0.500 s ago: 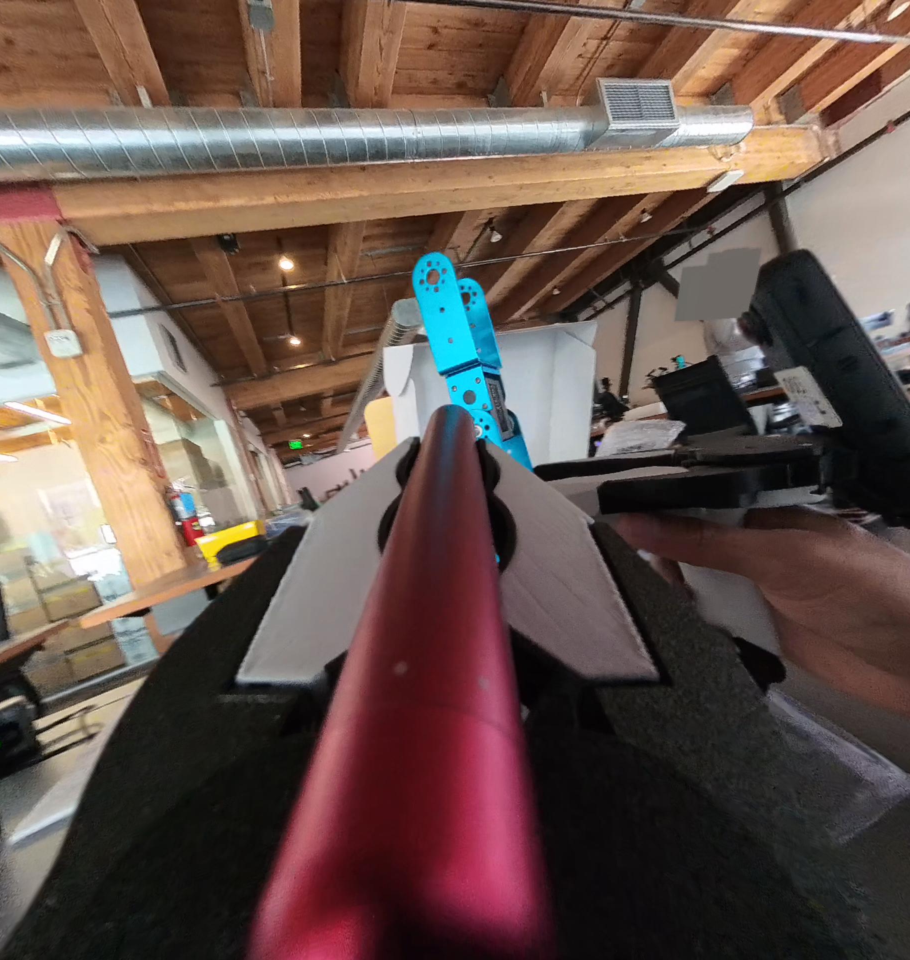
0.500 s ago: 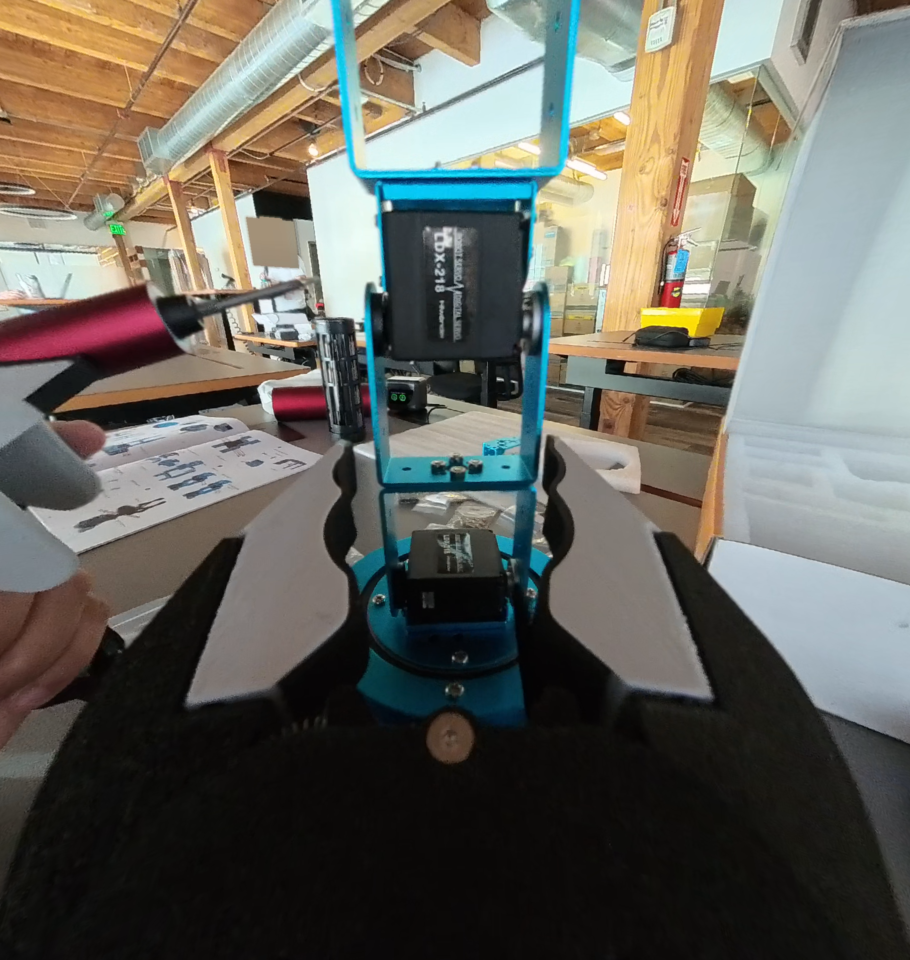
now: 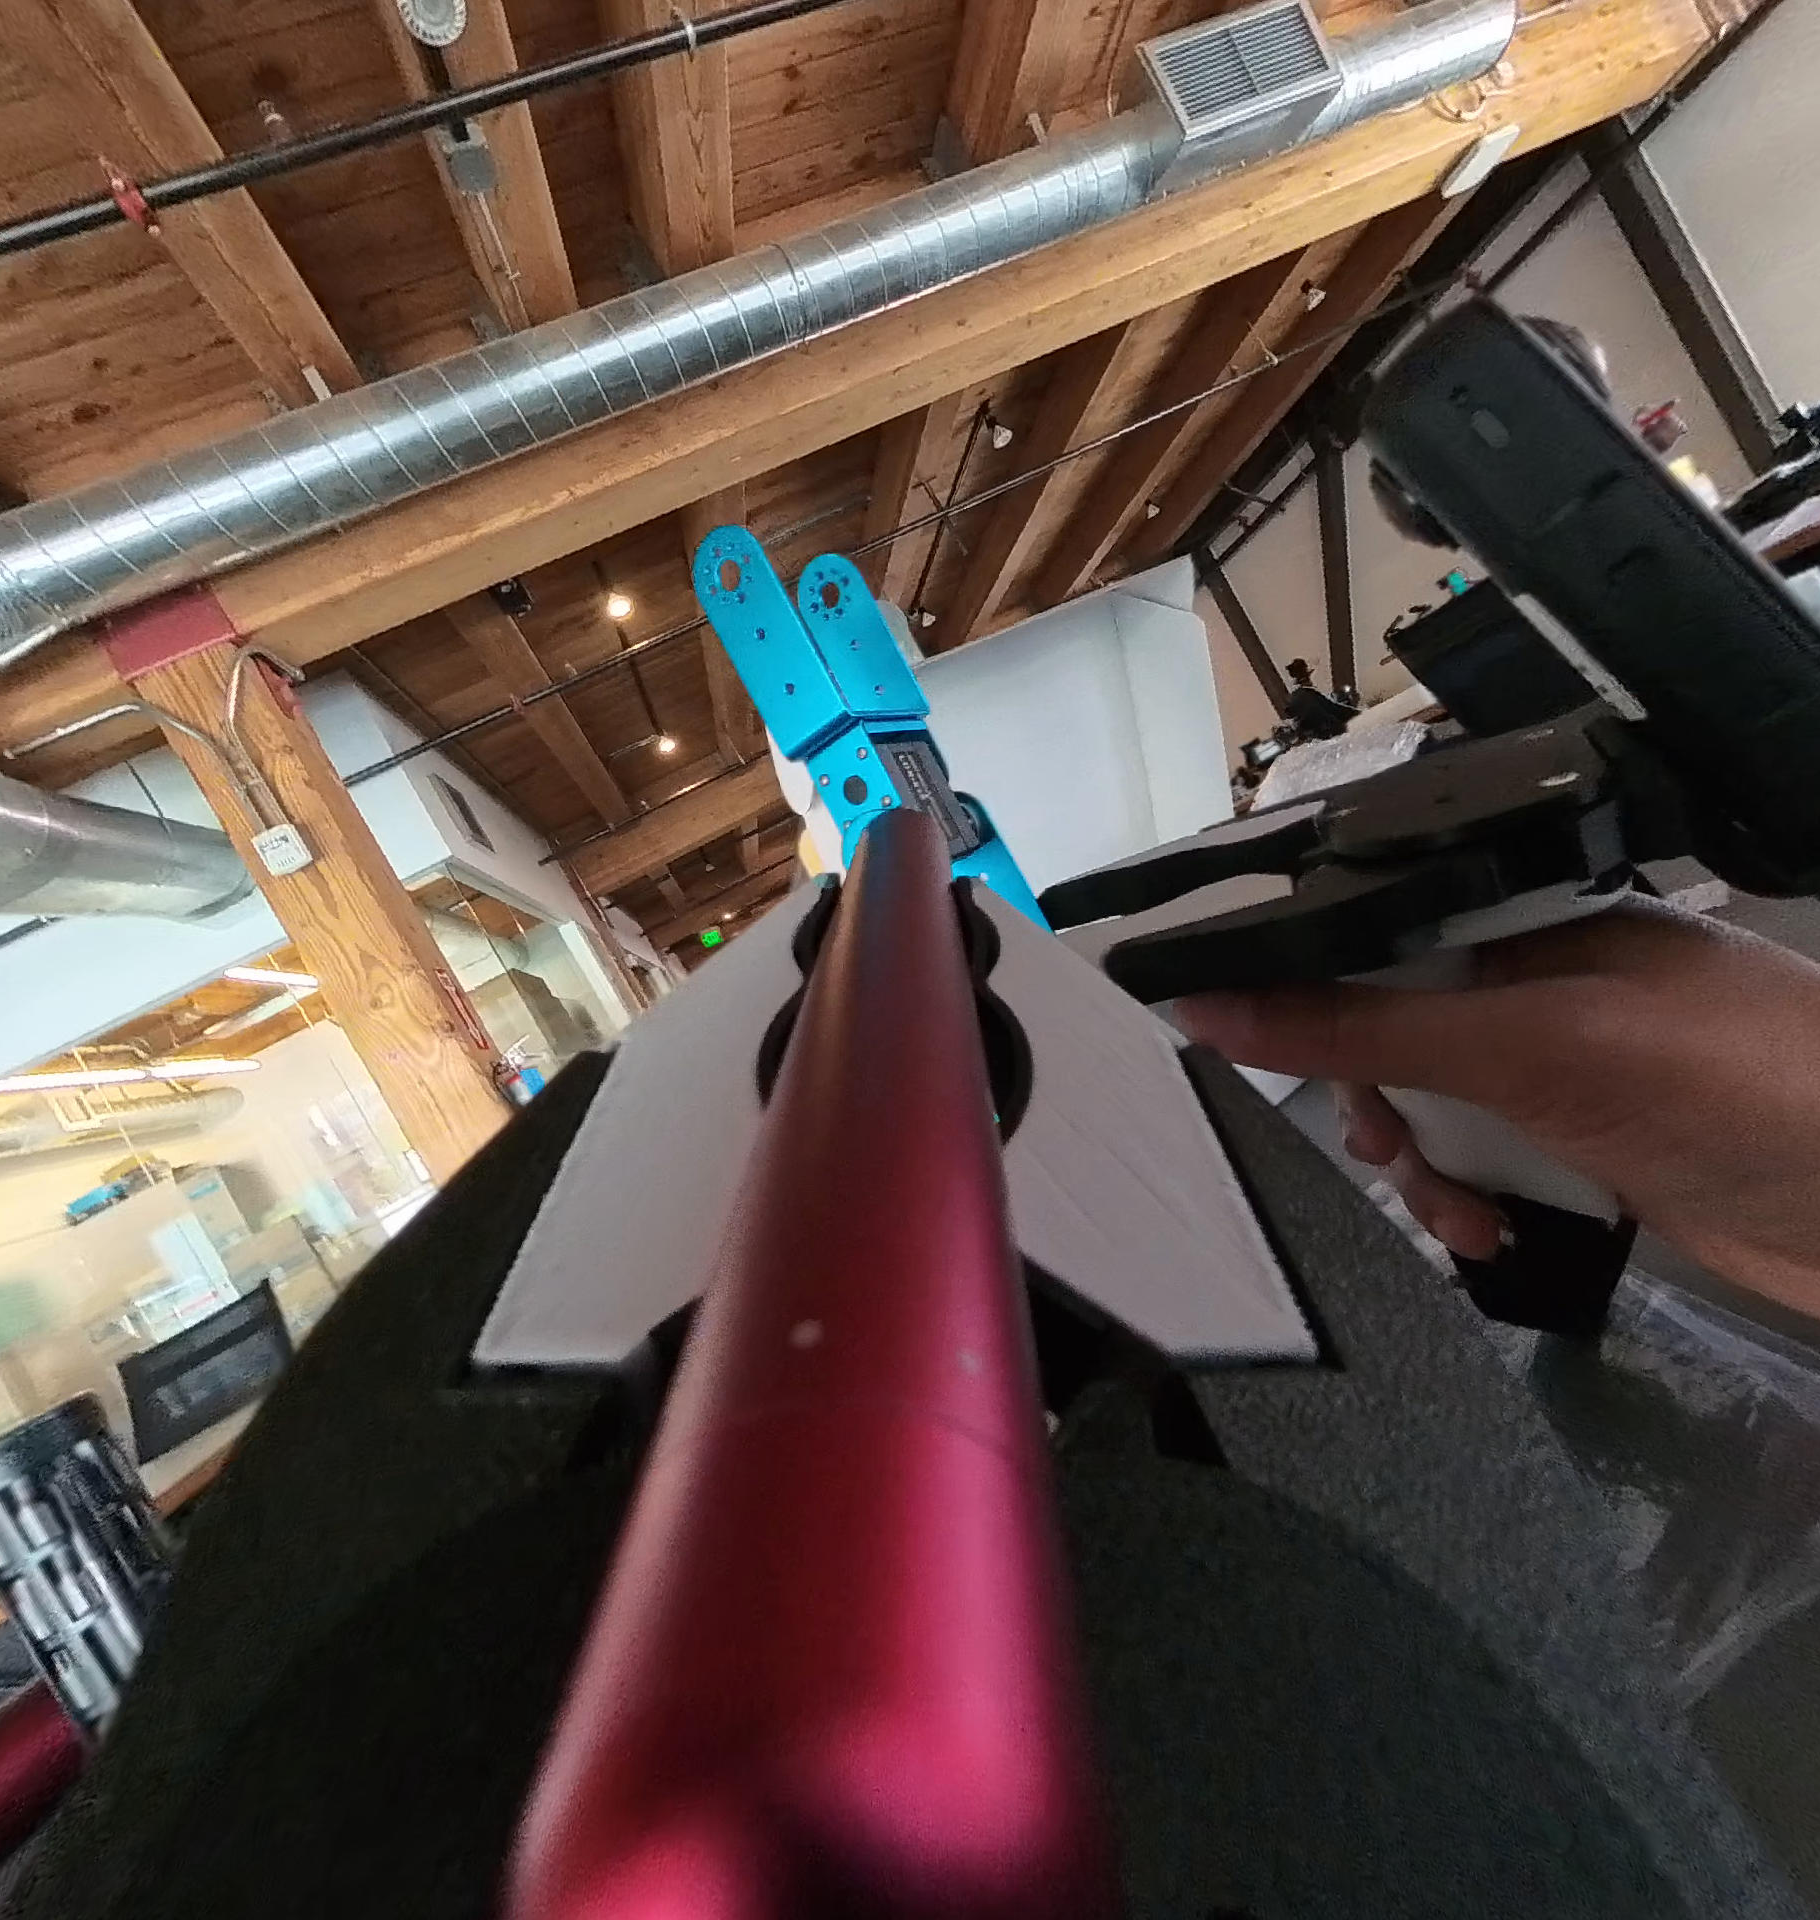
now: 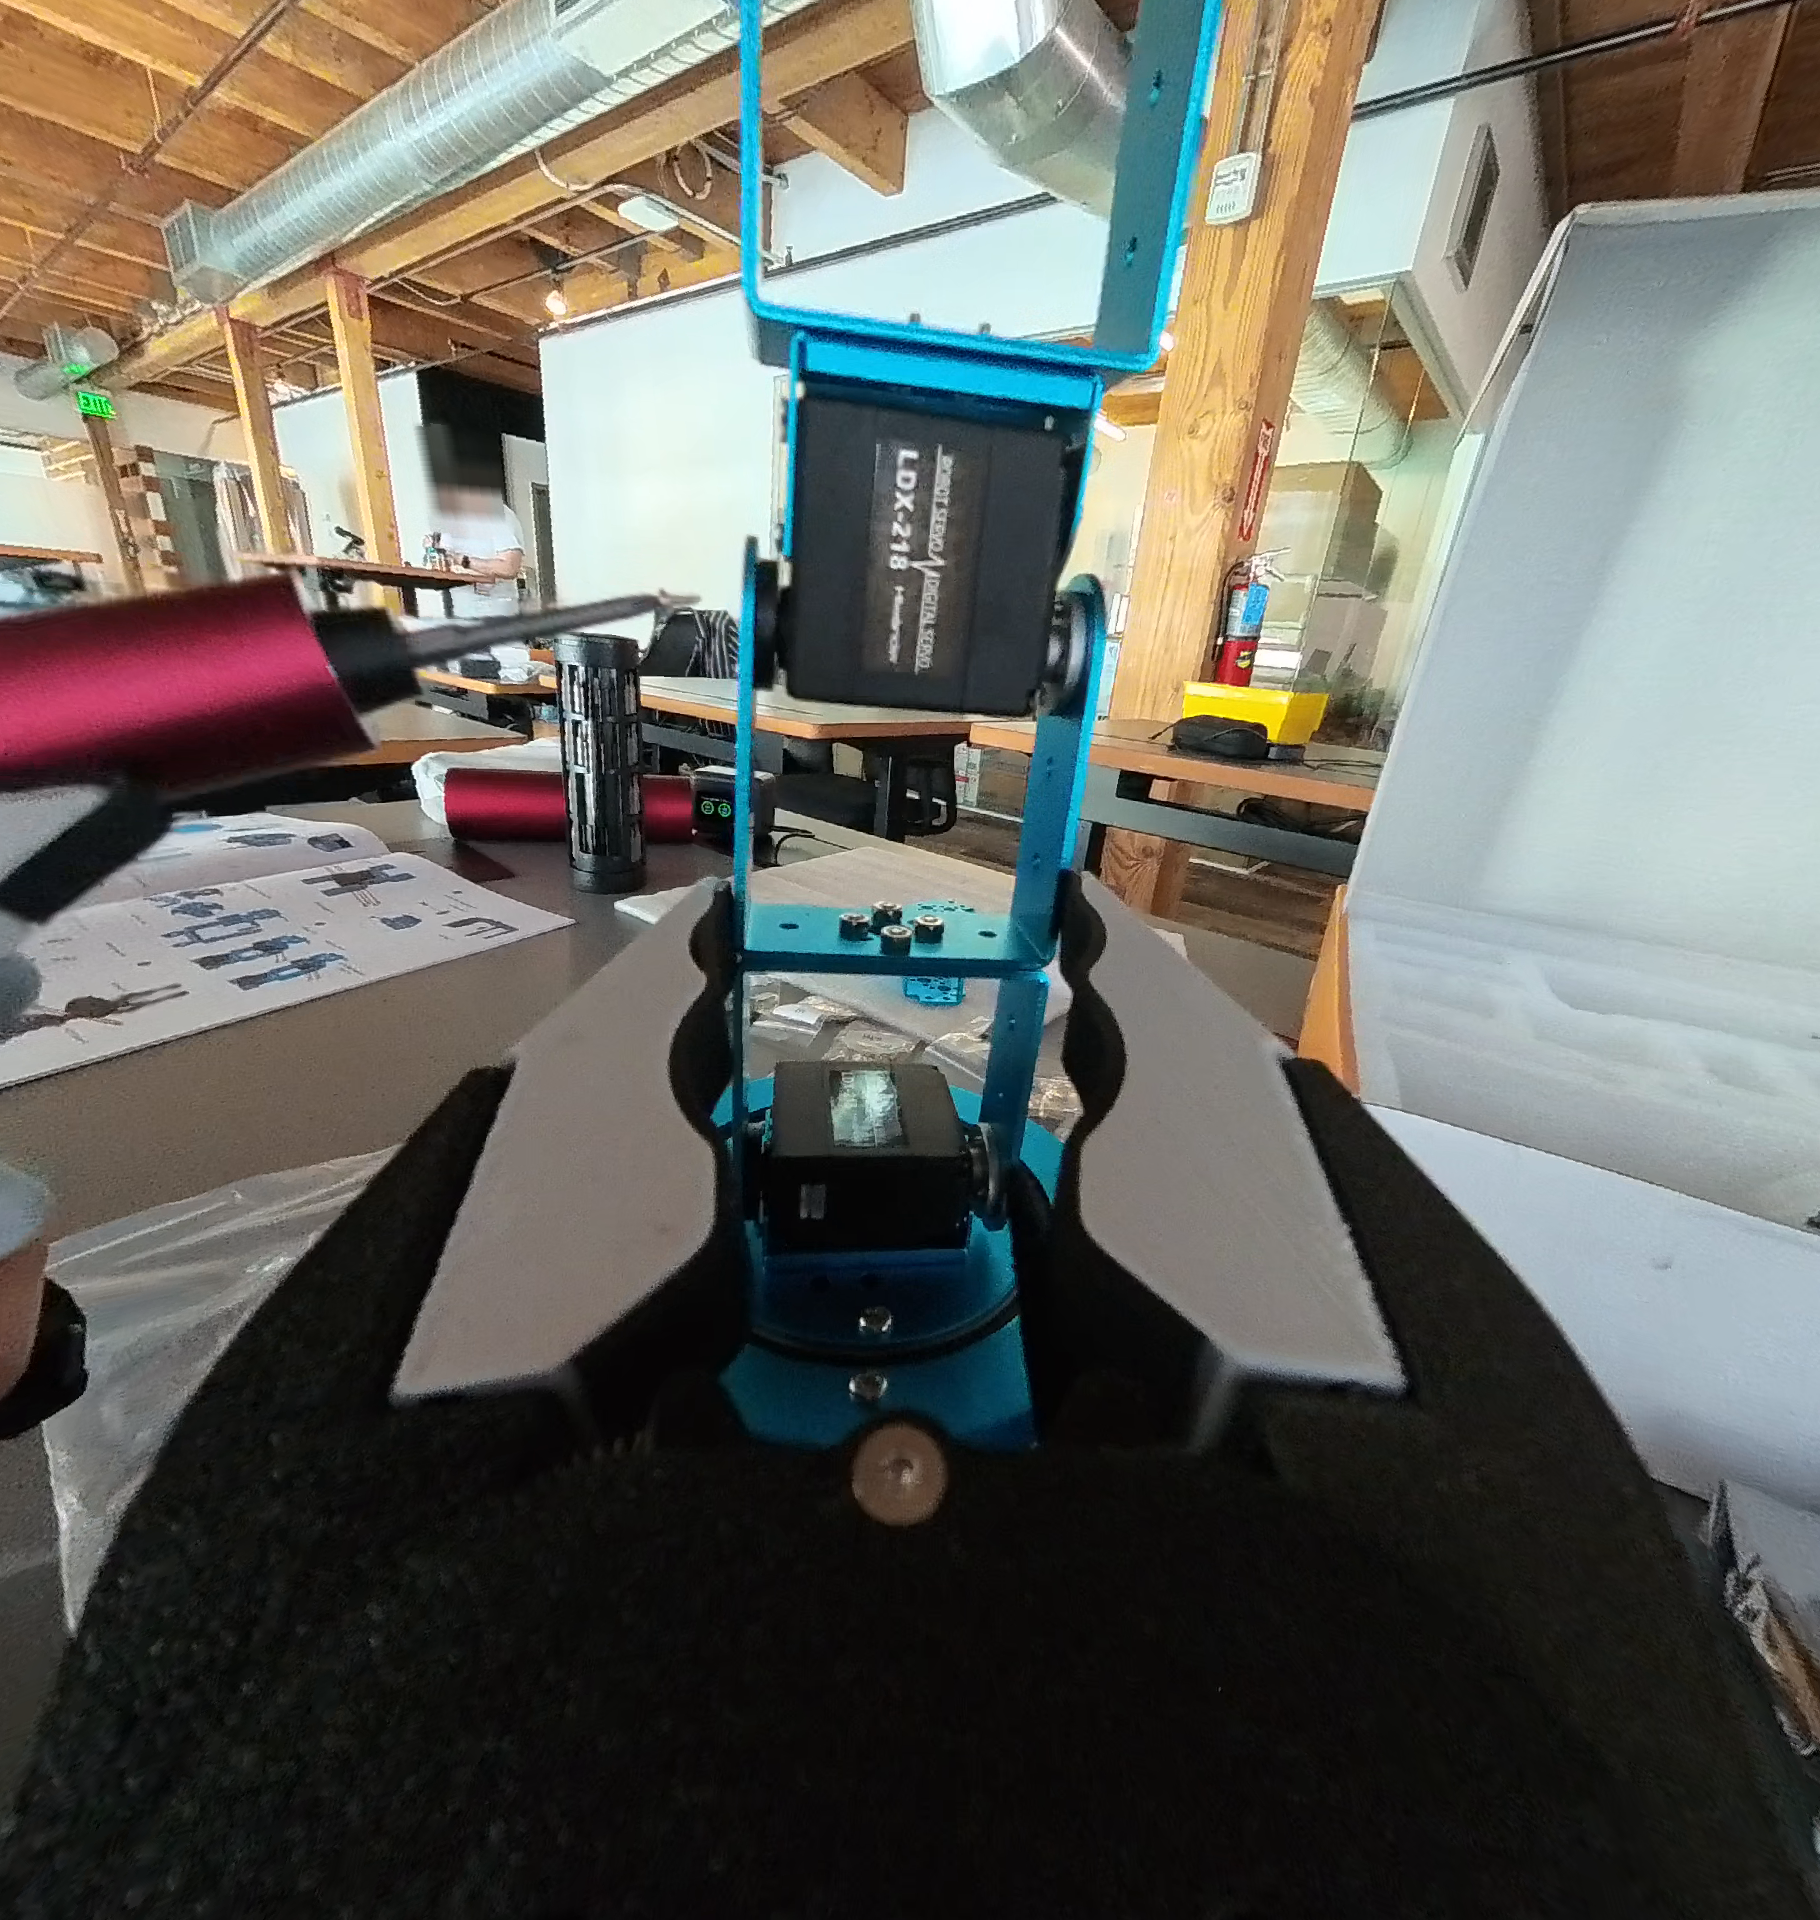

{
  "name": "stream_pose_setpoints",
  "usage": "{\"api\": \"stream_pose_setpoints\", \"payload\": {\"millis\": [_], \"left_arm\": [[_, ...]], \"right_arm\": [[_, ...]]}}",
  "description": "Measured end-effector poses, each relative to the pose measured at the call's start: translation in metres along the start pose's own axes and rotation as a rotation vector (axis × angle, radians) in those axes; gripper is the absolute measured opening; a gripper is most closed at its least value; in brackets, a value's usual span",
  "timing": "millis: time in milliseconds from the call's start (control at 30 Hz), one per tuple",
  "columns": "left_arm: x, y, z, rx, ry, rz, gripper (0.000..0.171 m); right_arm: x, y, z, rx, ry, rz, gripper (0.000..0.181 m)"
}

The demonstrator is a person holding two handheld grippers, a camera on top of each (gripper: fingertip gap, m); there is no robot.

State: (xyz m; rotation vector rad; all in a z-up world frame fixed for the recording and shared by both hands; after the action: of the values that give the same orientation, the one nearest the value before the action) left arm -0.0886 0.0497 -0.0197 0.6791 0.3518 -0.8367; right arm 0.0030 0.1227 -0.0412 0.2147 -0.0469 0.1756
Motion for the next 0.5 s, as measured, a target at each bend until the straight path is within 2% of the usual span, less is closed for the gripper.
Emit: {"api": "stream_pose_setpoints", "payload": {"millis": [233, 500], "left_arm": [[0.002, 0.002, 0.0, -0.002, 0.045, 0.025, 0.021], [-0.011, 0.004, -0.002, 0.012, -0.009, 0.055, 0.021]], "right_arm": [[0.0, 0.0, 0.0, -0.001, -0.007, -0.002, 0.061], [0.0, -0.001, 0.0, -0.007, -0.008, -0.003, 0.061]]}}
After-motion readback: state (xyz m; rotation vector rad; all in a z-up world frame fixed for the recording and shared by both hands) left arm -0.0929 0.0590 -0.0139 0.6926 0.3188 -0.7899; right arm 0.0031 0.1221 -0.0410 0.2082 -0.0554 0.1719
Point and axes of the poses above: each gripper's, where its closed fingertips meet, y out along the fingers, z out of its top, x = y × z across the jaws, the point moved 3 cm from there along -y, back along the fingers, and after that the axes turned 6 degrees about -z, right-handed, at the moved point
